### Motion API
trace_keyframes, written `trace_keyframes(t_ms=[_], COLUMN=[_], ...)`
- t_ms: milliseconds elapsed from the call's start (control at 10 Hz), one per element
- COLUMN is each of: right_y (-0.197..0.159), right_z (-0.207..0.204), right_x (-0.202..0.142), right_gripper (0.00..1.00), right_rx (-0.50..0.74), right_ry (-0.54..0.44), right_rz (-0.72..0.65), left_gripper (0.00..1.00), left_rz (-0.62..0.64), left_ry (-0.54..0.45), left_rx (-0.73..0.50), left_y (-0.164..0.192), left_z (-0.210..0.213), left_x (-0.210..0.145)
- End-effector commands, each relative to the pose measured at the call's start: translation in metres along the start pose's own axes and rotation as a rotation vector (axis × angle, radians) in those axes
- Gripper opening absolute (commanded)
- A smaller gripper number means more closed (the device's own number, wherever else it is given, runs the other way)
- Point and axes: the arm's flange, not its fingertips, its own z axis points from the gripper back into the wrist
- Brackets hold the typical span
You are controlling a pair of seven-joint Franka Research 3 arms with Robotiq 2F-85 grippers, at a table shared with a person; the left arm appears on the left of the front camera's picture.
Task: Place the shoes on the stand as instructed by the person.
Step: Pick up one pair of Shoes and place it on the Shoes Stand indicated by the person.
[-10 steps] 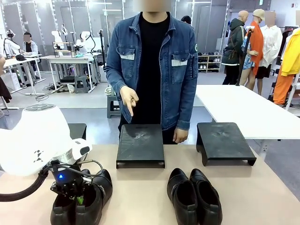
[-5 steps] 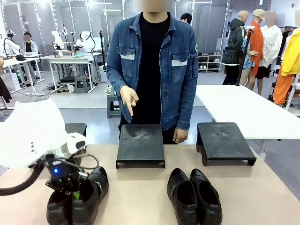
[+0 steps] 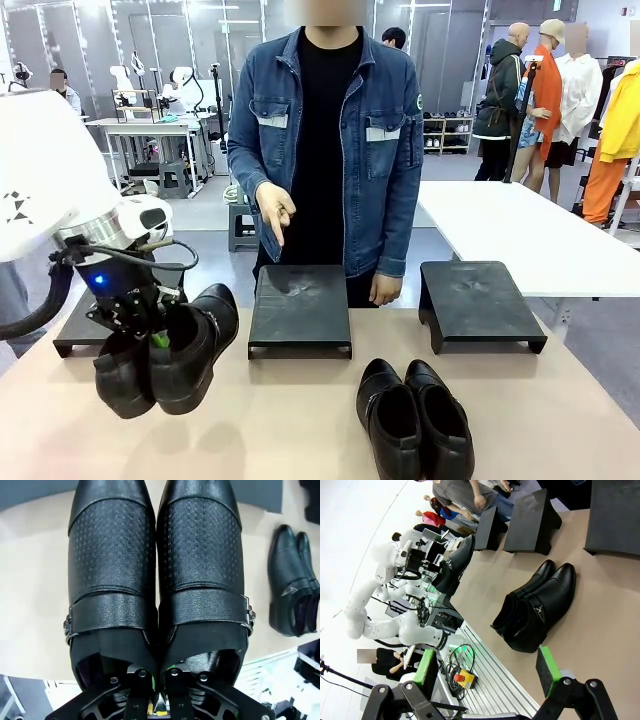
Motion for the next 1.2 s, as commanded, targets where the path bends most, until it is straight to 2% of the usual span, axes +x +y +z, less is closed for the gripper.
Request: trace_keyframes(t_ms=[0, 600, 700, 800, 1100], right_y=[0.001, 0.001, 0.001, 0.001, 0.001], right_z=[0.001, 0.001, 0.001, 0.001, 0.001], right_x=[0.0, 0.0, 0.0, 0.0, 0.0], right_gripper=[1.0, 1.0, 1.0, 1.0, 1.0], right_rx=[0.007, 0.007, 0.007, 0.007, 0.007], right_ry=[-0.004, -0.004, -0.004, -0.004, -0.004], right_rz=[0.011, 0.011, 0.011, 0.011, 0.011], left_gripper=[0.0, 0.0, 0.07, 0.07, 0.07], left_rz=[-0.009, 0.0, -0.001, 0.016, 0.026], left_ry=[0.007, -0.001, 0.012, -0.06, -0.124], left_rx=[-0.029, -0.002, 0.003, -0.026, 0.039], left_y=[0.001, -0.001, 0.001, -0.005, -0.07], left_z=[0.001, 0.001, -0.005, 0.006, 0.027], left_x=[0.004, 0.001, -0.001, -0.005, 0.034])
